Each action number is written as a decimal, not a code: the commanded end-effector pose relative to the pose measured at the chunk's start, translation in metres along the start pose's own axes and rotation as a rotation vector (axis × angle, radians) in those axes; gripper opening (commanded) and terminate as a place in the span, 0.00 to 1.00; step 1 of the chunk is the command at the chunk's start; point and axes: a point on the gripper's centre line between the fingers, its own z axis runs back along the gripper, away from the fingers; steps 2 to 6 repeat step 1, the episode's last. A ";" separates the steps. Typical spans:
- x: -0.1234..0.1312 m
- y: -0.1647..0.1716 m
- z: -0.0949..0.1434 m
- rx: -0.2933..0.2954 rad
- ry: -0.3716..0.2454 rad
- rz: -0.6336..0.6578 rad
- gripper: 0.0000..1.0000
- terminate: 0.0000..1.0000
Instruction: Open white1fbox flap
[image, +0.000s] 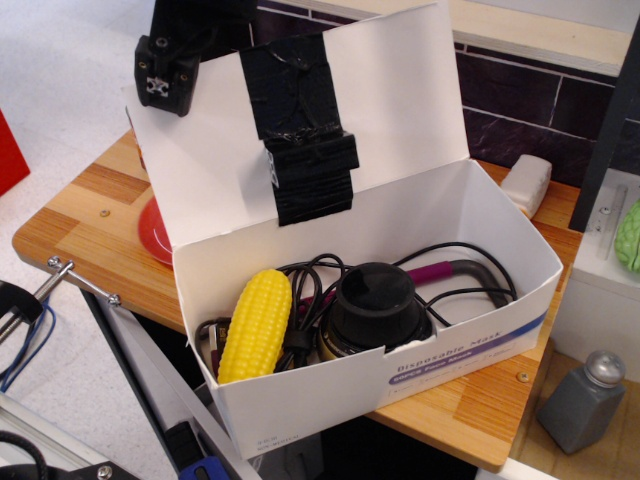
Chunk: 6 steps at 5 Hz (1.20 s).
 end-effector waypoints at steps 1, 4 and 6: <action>0.004 0.018 0.007 -0.079 -0.059 0.078 1.00 1.00; 0.004 0.018 0.007 -0.079 -0.059 0.078 1.00 1.00; 0.004 0.018 0.007 -0.079 -0.059 0.078 1.00 1.00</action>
